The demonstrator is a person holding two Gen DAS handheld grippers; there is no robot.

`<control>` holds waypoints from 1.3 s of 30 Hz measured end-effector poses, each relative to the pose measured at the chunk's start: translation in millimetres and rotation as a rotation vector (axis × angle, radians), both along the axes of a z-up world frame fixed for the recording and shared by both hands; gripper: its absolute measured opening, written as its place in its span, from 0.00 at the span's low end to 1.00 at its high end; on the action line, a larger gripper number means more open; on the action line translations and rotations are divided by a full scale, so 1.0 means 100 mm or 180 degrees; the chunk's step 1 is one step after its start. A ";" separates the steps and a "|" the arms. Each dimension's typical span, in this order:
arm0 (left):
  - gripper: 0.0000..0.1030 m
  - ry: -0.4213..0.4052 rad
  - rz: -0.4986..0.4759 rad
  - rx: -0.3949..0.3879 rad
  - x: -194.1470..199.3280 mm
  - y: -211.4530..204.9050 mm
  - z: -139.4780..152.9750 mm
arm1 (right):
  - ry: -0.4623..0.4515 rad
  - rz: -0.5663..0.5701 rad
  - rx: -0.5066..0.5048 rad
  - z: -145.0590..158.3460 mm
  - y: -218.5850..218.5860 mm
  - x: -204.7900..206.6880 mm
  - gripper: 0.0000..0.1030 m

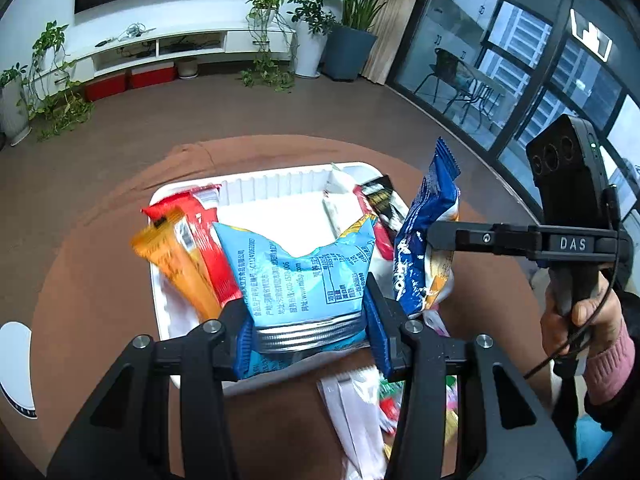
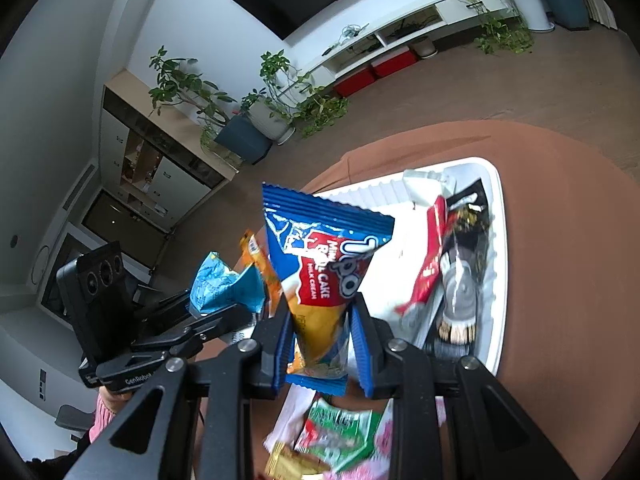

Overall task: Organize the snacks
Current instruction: 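Carry the light blue chip bag into the tray while the right gripper carries the blue cake pack there, then open both grippers and move them back over the remaining snacks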

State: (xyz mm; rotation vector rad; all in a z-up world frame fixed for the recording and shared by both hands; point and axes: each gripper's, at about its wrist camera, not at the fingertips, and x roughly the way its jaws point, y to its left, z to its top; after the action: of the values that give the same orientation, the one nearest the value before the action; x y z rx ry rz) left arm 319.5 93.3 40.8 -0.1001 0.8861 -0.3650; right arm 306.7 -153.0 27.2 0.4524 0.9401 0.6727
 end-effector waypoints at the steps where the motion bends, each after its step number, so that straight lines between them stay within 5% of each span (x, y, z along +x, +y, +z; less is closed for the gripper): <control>1: 0.42 0.0013 0.0011 0.0004 0.05 0.00 -0.02 | -0.0003 -0.0010 -0.0031 -0.01 0.02 0.05 0.29; 11: 0.45 0.0063 0.0179 0.0262 0.39 -0.11 -0.25 | -0.0050 -0.0069 -0.0181 -0.12 0.17 0.36 0.29; 23: 0.50 -0.0084 0.0299 0.0304 0.38 -0.12 -0.20 | -0.0294 -0.0051 -0.0298 0.03 0.11 0.02 0.41; 39: 0.50 -0.0186 0.0443 0.0146 -0.69 0.05 0.18 | -0.0499 -0.0002 -0.0339 0.30 0.09 -0.83 0.47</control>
State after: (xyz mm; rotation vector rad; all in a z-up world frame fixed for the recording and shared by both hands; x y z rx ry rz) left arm 250.0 98.2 58.7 -0.1075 0.8244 -0.2165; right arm 223.6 -144.1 57.4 0.3010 0.8231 0.6446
